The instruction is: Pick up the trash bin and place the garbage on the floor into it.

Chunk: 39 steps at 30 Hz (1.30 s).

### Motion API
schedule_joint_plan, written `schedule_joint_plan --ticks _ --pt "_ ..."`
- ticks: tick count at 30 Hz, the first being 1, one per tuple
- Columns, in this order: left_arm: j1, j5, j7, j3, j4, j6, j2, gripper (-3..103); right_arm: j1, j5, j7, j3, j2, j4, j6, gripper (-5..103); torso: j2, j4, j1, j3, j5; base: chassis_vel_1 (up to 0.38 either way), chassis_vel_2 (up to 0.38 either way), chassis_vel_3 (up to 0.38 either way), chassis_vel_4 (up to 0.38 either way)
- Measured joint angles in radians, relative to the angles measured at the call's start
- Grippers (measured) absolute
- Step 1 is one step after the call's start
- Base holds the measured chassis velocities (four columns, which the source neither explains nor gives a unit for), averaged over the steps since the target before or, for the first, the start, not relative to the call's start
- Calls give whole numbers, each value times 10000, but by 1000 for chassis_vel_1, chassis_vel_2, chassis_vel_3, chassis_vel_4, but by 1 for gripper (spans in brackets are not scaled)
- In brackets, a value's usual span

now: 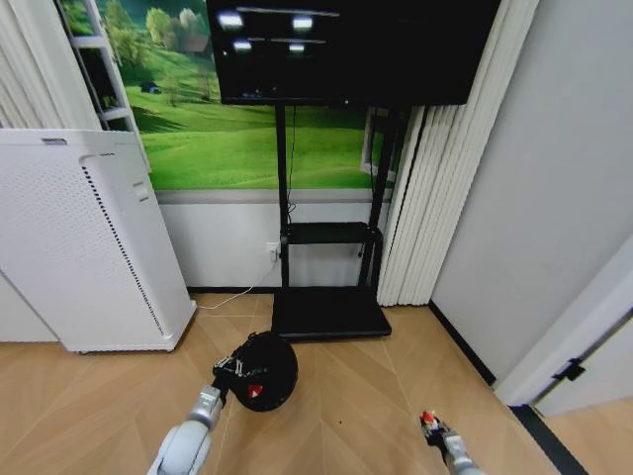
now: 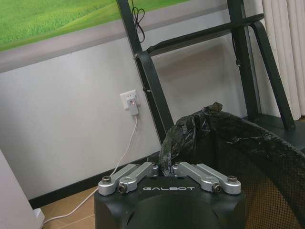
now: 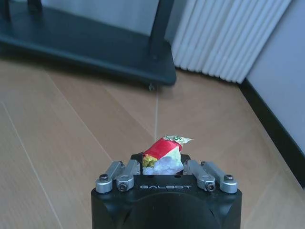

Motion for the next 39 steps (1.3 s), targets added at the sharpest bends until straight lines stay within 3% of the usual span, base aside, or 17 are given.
schedule_joint_plan --ticks 5,14,17,18,21,30,39 --pt "-3 37 -9 -5 -117 13 -99 7 -699 453 16 397 -563 2311 -77 33 1 1 -1 0 0 0 0 0 0" --pt "-224 53 -26 180 -113 25 -126 7 -1511 416 -111 1027 -762 4145 238 33 2 -1 -1 -1 -1 0 0 0 0" --pt "-384 105 -47 419 -99 48 -399 7 -2174 258 -1193 1263 -836 5404 1768 33 2 -1 -1 -1 0 0 0 0 0" --pt "-384 105 -47 419 -99 48 -399 7 -2174 258 -1193 1263 -836 5404 1768 33 2 -1 -1 -1 0 0 0 0 0" --pt "-615 137 -64 796 -13 62 -524 7 -2309 358 -2320 1068 -834 6303 2730 33 2 -1 -2 0 0 0 0 0 0" --pt "-1194 173 -72 1786 147 174 -460 7 -1268 375 -3175 125 -640 6435 2987 33 2 0 -1 -1 1 0 0 0 0" --pt "-1876 295 -125 2608 867 136 -1273 7 -92 143 -3353 -845 -70 4965 3054 33 1 -4 -1 0 1 0 0 0 0"
